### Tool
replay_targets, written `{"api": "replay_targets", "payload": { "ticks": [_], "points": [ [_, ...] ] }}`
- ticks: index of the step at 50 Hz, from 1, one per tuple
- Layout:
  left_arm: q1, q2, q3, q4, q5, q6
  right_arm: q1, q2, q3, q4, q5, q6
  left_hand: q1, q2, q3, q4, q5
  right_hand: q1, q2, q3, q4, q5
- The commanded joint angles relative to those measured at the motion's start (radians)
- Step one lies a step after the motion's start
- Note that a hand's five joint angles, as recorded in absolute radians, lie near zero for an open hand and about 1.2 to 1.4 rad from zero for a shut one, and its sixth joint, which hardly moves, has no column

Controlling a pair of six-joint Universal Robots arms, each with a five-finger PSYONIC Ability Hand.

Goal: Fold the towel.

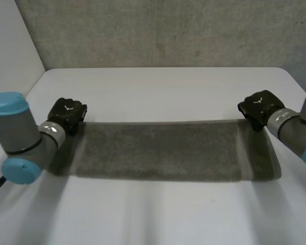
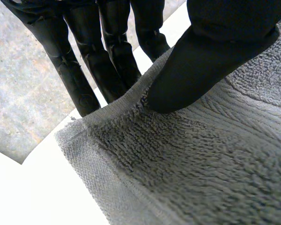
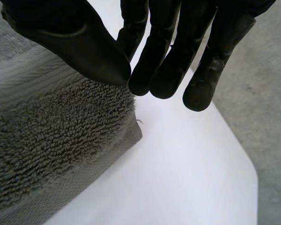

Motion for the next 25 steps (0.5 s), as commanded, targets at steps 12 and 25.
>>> {"api": "replay_targets", "payload": {
  "ticks": [12, 25],
  "points": [
    [-0.044, -0.067, 0.078, 0.004, -0.118, 0.0, 0.034, 0.069, 0.003, -0.242, 0.103, 0.032, -0.909, -0.971, -0.969, -0.972, -0.962, -1.155, -1.166, -1.163, -1.154, -1.206],
    [-0.052, 0.066, -0.061, 0.009, -0.144, -0.013, 0.017, -0.167, 0.232, -0.227, 0.097, 0.075, -0.918, -0.98, -0.978, -0.981, -0.97, -1.155, -1.166, -1.163, -1.154, -1.206]
  ]
}}
